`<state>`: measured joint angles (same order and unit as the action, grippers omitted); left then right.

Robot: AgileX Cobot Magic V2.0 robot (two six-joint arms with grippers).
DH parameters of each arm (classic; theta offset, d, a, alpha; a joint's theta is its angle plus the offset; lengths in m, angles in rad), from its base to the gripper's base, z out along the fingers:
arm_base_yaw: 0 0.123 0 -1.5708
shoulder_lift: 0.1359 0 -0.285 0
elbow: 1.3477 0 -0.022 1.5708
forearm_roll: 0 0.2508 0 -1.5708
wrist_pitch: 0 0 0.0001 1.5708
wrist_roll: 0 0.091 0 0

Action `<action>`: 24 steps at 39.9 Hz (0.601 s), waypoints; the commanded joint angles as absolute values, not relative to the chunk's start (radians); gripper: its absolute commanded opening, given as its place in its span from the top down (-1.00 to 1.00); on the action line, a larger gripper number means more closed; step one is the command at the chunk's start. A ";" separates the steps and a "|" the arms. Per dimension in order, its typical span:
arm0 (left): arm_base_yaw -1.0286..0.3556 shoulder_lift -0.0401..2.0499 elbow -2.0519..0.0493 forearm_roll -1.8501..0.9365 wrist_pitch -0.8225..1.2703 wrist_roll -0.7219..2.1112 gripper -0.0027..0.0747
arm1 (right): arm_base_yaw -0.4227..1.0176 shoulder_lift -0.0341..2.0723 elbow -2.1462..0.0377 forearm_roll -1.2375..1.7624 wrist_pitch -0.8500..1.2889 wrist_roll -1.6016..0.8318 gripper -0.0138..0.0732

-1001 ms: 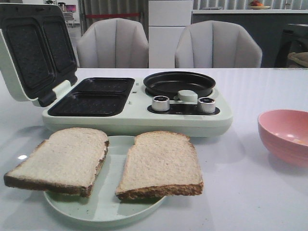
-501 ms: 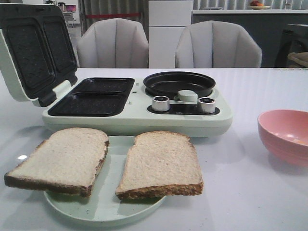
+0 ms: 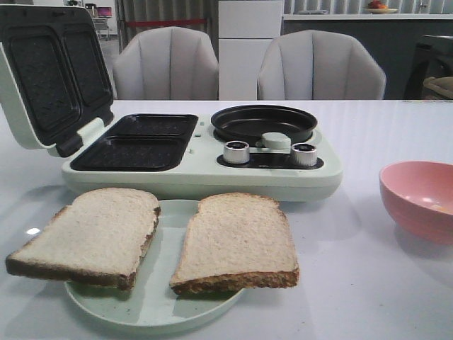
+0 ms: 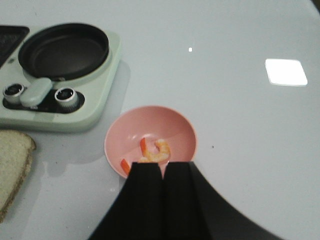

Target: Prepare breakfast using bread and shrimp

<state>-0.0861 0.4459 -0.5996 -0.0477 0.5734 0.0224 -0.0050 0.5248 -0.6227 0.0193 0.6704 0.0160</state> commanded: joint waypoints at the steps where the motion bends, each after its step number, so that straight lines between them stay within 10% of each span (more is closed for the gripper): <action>1: -0.094 0.506 -0.618 -0.052 0.512 0.016 0.67 | -0.009 0.594 -0.657 0.023 0.609 0.007 0.56; 11: -0.094 0.573 -0.618 -0.042 0.515 0.016 0.57 | -0.009 0.673 -0.657 0.000 0.610 0.007 0.39; 19: -0.094 0.578 -0.618 -0.010 0.515 0.018 -0.46 | -0.009 0.673 -0.657 -0.009 0.606 0.007 -0.42; 24: -0.103 0.578 -0.618 -0.006 0.515 0.023 -0.63 | -0.009 0.673 -0.657 -0.009 0.607 0.007 -0.56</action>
<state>-0.0861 0.5704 -0.5918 -0.0114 0.5884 0.0224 -0.0050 0.6671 -0.6227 0.0000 0.6768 0.0160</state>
